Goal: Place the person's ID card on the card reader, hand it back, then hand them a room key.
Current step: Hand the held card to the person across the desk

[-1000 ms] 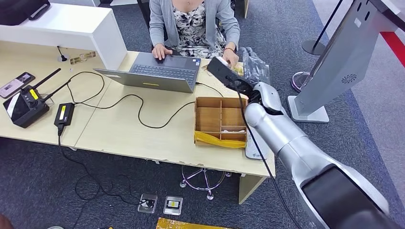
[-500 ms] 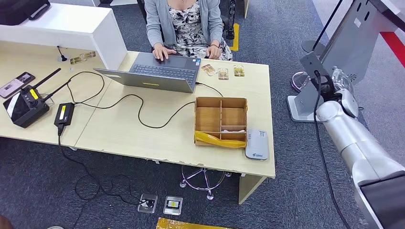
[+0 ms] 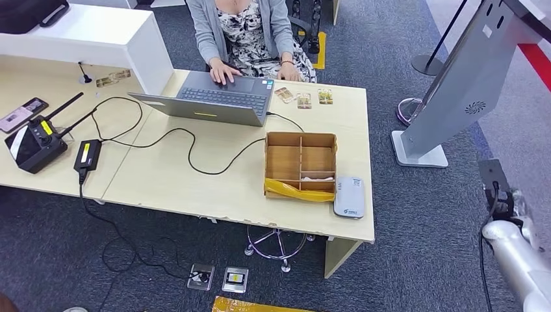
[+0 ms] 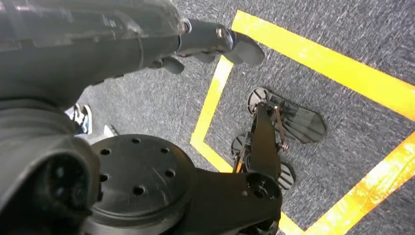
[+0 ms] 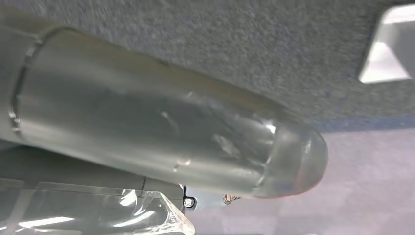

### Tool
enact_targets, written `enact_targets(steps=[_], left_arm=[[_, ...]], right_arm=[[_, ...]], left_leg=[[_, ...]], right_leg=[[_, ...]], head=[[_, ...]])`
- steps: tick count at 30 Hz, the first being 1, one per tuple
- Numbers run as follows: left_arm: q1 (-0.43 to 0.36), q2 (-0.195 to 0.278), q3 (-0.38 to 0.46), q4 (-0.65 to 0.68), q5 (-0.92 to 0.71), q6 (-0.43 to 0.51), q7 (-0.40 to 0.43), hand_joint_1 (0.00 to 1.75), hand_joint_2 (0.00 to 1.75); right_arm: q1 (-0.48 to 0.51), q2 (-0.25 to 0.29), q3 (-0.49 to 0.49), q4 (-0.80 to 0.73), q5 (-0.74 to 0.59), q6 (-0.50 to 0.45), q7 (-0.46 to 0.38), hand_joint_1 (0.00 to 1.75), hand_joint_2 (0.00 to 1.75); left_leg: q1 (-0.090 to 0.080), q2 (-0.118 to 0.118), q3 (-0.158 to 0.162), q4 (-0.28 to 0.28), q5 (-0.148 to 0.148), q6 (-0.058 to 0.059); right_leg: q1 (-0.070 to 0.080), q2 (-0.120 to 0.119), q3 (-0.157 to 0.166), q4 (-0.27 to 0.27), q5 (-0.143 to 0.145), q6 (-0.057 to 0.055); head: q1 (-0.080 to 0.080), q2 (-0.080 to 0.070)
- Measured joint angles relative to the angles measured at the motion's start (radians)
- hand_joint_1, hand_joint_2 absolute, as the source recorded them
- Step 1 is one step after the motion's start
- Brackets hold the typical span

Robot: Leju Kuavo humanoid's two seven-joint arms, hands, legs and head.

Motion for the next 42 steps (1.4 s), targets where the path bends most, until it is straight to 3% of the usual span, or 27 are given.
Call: enact_targets(steps=[3, 7, 14, 22, 26, 30, 32, 34, 37, 39, 41, 42], left_arm=[[0.0, 0.0, 0.0, 0.0, 0.006, 0.0, -0.004, 0.0, 0.0], [0.0, 0.003, 0.0, 0.0, 0.014, 0.005, -0.009, 0.0, 0.0], [0.0, 0.004, 0.0, 0.0, 0.033, 0.012, -0.017, 0.0, 0.0], [-0.001, 0.004, 0.001, 0.0, 0.044, 0.019, -0.029, 0.0, 0.0], [-0.002, 0.004, 0.001, 0.0, 0.049, 0.025, -0.04, 0.0, 1.75], [-0.003, 0.003, 0.001, -0.001, 0.049, 0.025, -0.054, 0.0, 1.75], [-0.004, 0.003, 0.001, -0.001, 0.03, 0.022, -0.056, 0.0, 1.75], [-0.004, 0.003, 0.001, -0.001, -0.11, -0.03, -0.055, 0.0, 1.75], [-0.006, 0.004, 0.001, -0.002, -0.615, -0.119, -0.052, 0.0, 1.75], [-0.006, 0.004, 0.001, -0.002, -0.944, -0.127, -0.051, 0.0, 1.75], [-0.006, 0.005, 0.001, -0.002, -1.089, -0.122, -0.051, 0.0, 1.75], [-0.006, 0.005, 0.001, -0.002, -1.08, -0.118, -0.051, 0.0, 1.75]], right_arm=[[0.103, 0.002, -0.051, 0.021, -0.131, 0.011, -0.088, 0.0, 0.0], [0.242, 0.024, -0.146, 0.051, -0.317, 0.066, -0.147, 0.0, 0.0], [0.426, 0.102, -0.246, 0.097, -0.386, 0.101, -0.203, 0.0, 0.0], [0.529, 0.18, -0.301, 0.135, -0.401, 0.148, -0.209, 0.0, 0.0], [0.569, 0.234, -0.306, 0.146, -0.392, 0.199, -0.216, 0.0, 0.0], [0.579, 0.285, -0.305, 0.153, -0.381, 0.223, -0.214, 0.0, 1.75], [0.581, 0.306, -0.303, 0.155, -0.362, 0.241, -0.216, 0.0, 1.75], [0.583, 0.321, -0.302, 0.157, -0.247, 0.288, -0.218, 0.0, 1.75], [0.584, 0.338, -0.301, 0.161, -0.013, 0.349, -0.217, 0.0, 1.75], [0.584, 0.345, -0.3, 0.161, 0.019, 0.354, -0.217, 0.0, 0.87], [0.585, 0.35, -0.3, 0.161, 0.002, 0.353, -0.219, 0.0, 0.0], [0.585, 0.351, -0.299, 0.161, -0.011, 0.35, -0.22, 0.0, 0.0]], left_leg=[[0.0, 0.0, 0.0, 0.0, 0.0, 0.0], [0.001, -0.003, -0.001, 0.0, 0.0, 0.0], [0.001, -0.003, -0.001, -0.001, 0.0, 0.0], [0.001, 0.0, 0.0, -0.001, 0.0, 0.0], [0.001, 0.002, 0.0, -0.001, -0.001, 0.0], [0.001, 0.002, 0.0, -0.001, -0.001, -0.001], [0.001, 0.002, 0.0, -0.001, 0.0, -0.001], [0.001, 0.003, 0.0, -0.001, 0.0, -0.001], [0.0, 0.003, 0.0, -0.001, 0.0, -0.001], [0.0, 0.003, 0.0, -0.001, 0.0, -0.001], [0.0, 0.003, 0.0, -0.001, -0.001, 0.0], [0.0, 0.003, 0.0, -0.001, -0.001, 0.0]], right_leg=[[0.0, 0.0, 0.0, 0.0, -0.001, 0.0], [0.001, -0.003, 0.0, 0.0, -0.001, -0.001], [0.001, -0.003, 0.0, 0.0, -0.002, -0.001], [0.001, 0.0, 0.0, 0.0, -0.002, -0.001], [0.001, 0.001, 0.0, 0.0, -0.002, -0.001], [0.001, 0.004, -0.001, 0.0, -0.002, -0.001], [0.001, 0.004, -0.001, 0.0, -0.002, -0.001], [0.001, 0.005, -0.001, 0.0, -0.002, -0.001], [0.001, 0.005, 0.0, 0.0, -0.002, -0.001], [0.001, 0.005, 0.0, 0.0, -0.002, -0.001], [0.001, 0.005, 0.0, 0.0, -0.002, -0.001], [0.001, 0.005, 0.0, 0.0, -0.002, -0.001]], head=[[0.0, 0.0], [0.0, 0.0], [0.0, 0.0], [0.0, 0.0], [0.0, 0.0], [0.0, 0.0], [0.0, 0.0], [0.0, 0.0], [0.0, 0.0], [0.0, 0.0], [0.0, 0.0], [0.0, 0.0]])
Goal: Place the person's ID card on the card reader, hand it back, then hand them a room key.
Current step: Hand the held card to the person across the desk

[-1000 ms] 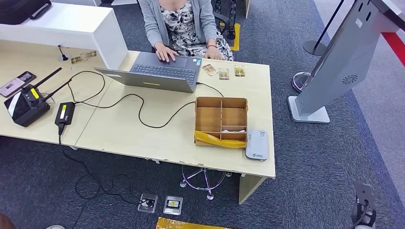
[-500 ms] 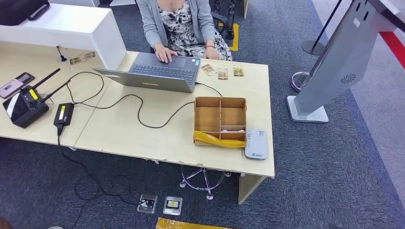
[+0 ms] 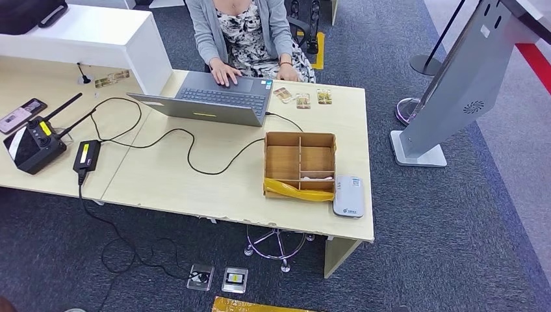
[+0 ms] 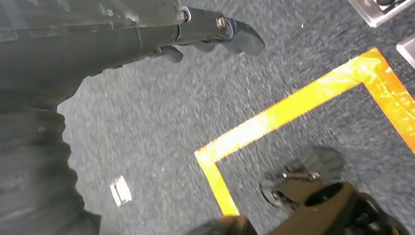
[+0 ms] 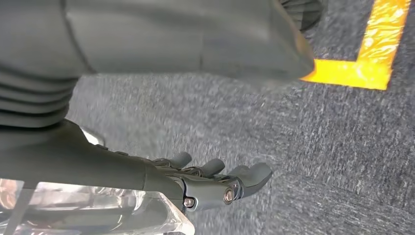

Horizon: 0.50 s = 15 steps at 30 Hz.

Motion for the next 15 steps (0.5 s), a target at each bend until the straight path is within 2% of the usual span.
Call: enact_targets(steps=[4, 13, 15], left_arm=[[0.0, 0.0, 0.0, 0.0, 0.298, 0.018, 0.0, 0.0, 0.0], [0.0, 0.0, 0.0, 0.0, 0.663, 0.072, -0.003, 0.0, 0.0], [0.0, 0.0, 0.0, 0.0, 0.743, 0.086, -0.008, 0.0, 0.87]], right_arm=[[0.001, 0.006, 0.0, 0.001, -0.044, -0.012, -0.005, 0.0, 0.0], [0.001, 0.012, 0.001, 0.006, -0.174, -0.045, -0.02, 0.0, 0.0], [0.001, 0.014, 0.001, 0.006, -0.206, -0.052, -0.025, 0.0, 0.0]], left_leg=[[0.0, 0.0, 0.0, 0.0, 0.0, 0.0], [0.0, 0.0, 0.0, 0.0, 0.0, 0.0], [0.0, 0.0, 0.0, 0.0, 0.0, 0.0]], right_leg=[[0.0, 0.0, 0.0, 0.0, 0.0, 0.0], [0.0, 0.0, 0.0, 0.0, 0.0, 0.0], [0.0, 0.0, 0.0, 0.0, 0.0, 0.0]], head=[[0.0, 0.0], [0.0, 0.0], [0.0, 0.0]])
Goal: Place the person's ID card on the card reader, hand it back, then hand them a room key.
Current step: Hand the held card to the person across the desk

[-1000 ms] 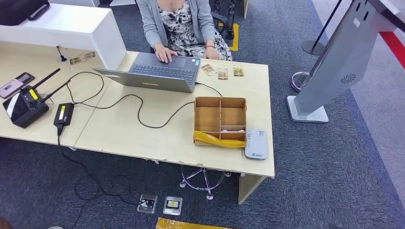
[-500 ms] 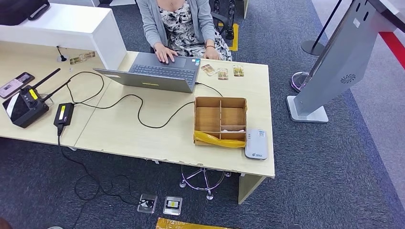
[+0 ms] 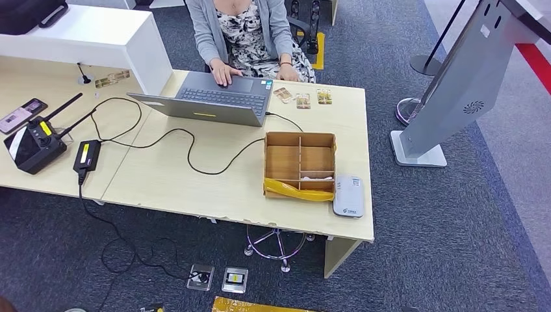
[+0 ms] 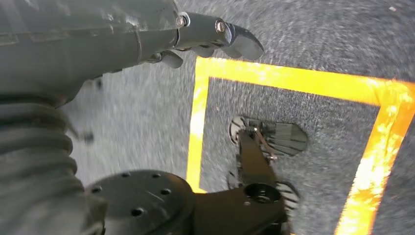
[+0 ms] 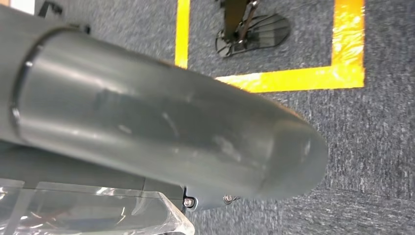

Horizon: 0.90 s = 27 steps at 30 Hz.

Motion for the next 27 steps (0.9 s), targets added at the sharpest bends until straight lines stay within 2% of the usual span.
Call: enact_targets(steps=[2, 8, 12, 23, 27], left_arm=[[0.0, 0.0, 0.0, 0.0, 0.069, 0.011, -0.005, 0.0, 1.75], [0.0, 0.0, 0.0, 0.0, 0.245, 0.036, -0.023, 0.0, 1.75], [0.0, 0.0, 0.0, 0.0, 0.357, 0.053, -0.034, 0.0, 0.0], [0.0, 0.0, 0.0, 0.0, 0.395, 0.056, -0.035, 0.0, 0.0], [0.0, 0.001, 0.0, 0.0, 0.394, 0.056, -0.031, 1.75, 0.0]], right_arm=[[0.0, 0.002, 0.0, 0.001, -0.027, -0.007, -0.004, 0.0, 0.0], [0.0, 0.004, 0.002, 0.001, -0.1, -0.03, -0.009, 0.0, 0.0], [0.0, 0.006, 0.009, 0.001, -0.145, -0.051, -0.013, 0.0, 0.0], [0.0, 0.01, 0.036, 0.001, -0.171, -0.095, -0.003, 0.0, 0.0], [0.0, 0.009, 0.046, 0.001, -0.17, -0.114, 0.002, 1.75, 0.0]], left_leg=[[0.0, 0.0, 0.0, 0.0, 0.0, 0.0], [0.0, 0.0, 0.0, 0.0, 0.0, 0.0], [0.0, 0.0, 0.0, 0.0, 0.0, 0.0], [0.0, 0.0, 0.0, 0.0, 0.0, 0.0], [0.0, 0.0, 0.0, 0.0, 0.0, 0.0]], right_leg=[[0.0, 0.0, 0.0, 0.0, 0.0, 0.0], [0.0, 0.0, 0.0, 0.0, 0.0, 0.0], [0.0, 0.0, 0.0, 0.0, 0.0, 0.0], [0.0, 0.0, 0.0, 0.0, 0.0, 0.0], [0.0, 0.0, 0.0, 0.0, 0.0, 0.0]], head=[[0.0, 0.0], [0.0, 0.0], [0.0, 0.0], [0.0, 0.0], [0.0, 0.0]])
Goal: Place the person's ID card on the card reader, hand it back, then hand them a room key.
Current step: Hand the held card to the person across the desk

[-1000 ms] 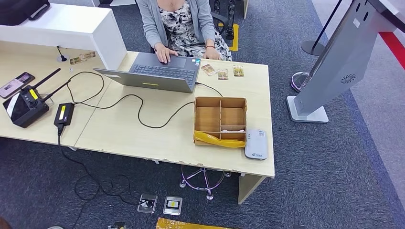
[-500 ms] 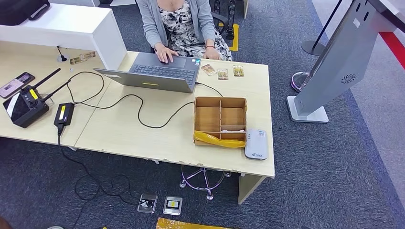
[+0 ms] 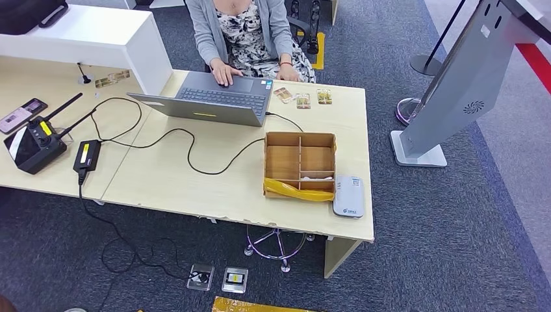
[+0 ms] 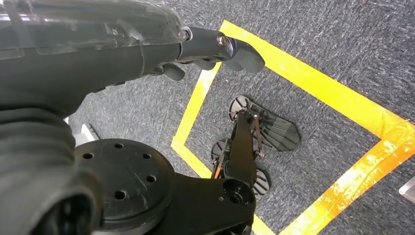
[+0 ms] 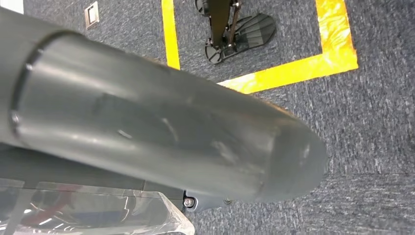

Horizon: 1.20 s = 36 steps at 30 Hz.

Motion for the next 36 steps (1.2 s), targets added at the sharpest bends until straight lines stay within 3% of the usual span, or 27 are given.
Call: enact_targets(steps=[10, 11, 14, 15, 23, 27, 35, 36], left_arm=[[0.0, -0.001, 0.0, 0.0, -0.018, 0.027, 0.01, 1.75, 0.0], [0.0, -0.001, 0.0, 0.0, -0.019, 0.028, 0.01, 1.75, 0.0], [0.0, -0.001, 0.0, 0.0, -0.022, 0.028, 0.01, 0.44, 0.0], [0.0, -0.001, 0.0, 0.0, -0.023, 0.028, 0.011, 0.0, 0.0], [0.0, -0.001, 0.0, 0.0, 0.001, -0.008, -0.005, 0.0, 0.0], [0.0, -0.002, 0.0, 0.0, 0.011, -0.01, -0.03, 0.0, 1.75], [0.0, -0.002, 0.0, 0.0, 0.018, -0.01, -0.043, 0.0, 1.75], [0.0, -0.002, 0.0, 0.0, 0.017, -0.008, -0.04, 0.0, 1.75]], right_arm=[[0.0, -0.008, 0.024, 0.0, -0.001, -0.035, -0.011, 1.75, 0.0], [0.0, -0.008, 0.025, 0.0, -0.001, -0.035, -0.012, 1.31, 0.0], [0.0, -0.009, 0.027, 0.0, -0.007, -0.036, -0.014, 0.0, 0.0], [0.0, -0.009, 0.028, 0.0, -0.011, -0.037, -0.014, 0.0, 0.0], [0.0, -0.012, 0.029, 0.0, -0.041, -0.031, -0.008, 0.0, 0.0], [0.0, -0.014, 0.029, 0.0, -0.052, -0.033, 0.003, 0.0, 0.0], [0.0, -0.014, 0.031, 0.0, -0.062, -0.035, 0.015, 0.0, 0.0], [0.0, -0.014, 0.031, 0.0, -0.064, -0.035, 0.015, 0.0, 0.44]], left_leg=[[0.0, 0.0, 0.0, 0.0, 0.0, 0.0], [0.0, 0.0, 0.0, 0.0, 0.0, 0.0], [0.0, 0.0, 0.0, 0.0, 0.0, 0.0], [0.0, 0.0, 0.0, 0.0, 0.0, 0.0], [0.0, 0.0, 0.0, 0.0, 0.0, 0.0], [0.0, 0.0, 0.0, 0.0, 0.0, 0.0], [0.0, 0.0, 0.0, 0.0, 0.0, 0.0], [0.0, 0.0, 0.0, 0.0, 0.0, 0.0]], right_leg=[[0.0, 0.0, 0.0, 0.0, 0.0, 0.0], [0.0, 0.0, 0.0, 0.0, 0.0, 0.0], [0.0, 0.0, 0.0, 0.0, 0.0, 0.0], [0.0, 0.0, 0.0, 0.0, 0.0, 0.0], [0.0, 0.0, 0.0, 0.0, 0.0, 0.0], [0.0, 0.0, 0.0, 0.0, 0.0, 0.0], [0.0, 0.0, 0.0, 0.0, 0.0, 0.0], [0.0, 0.0, 0.0, 0.0, 0.0, 0.0]], head=[[0.0, 0.0], [0.0, 0.0], [0.0, 0.0], [0.0, 0.0], [0.0, 0.0], [0.0, 0.0], [0.0, 0.0], [0.0, 0.0]])
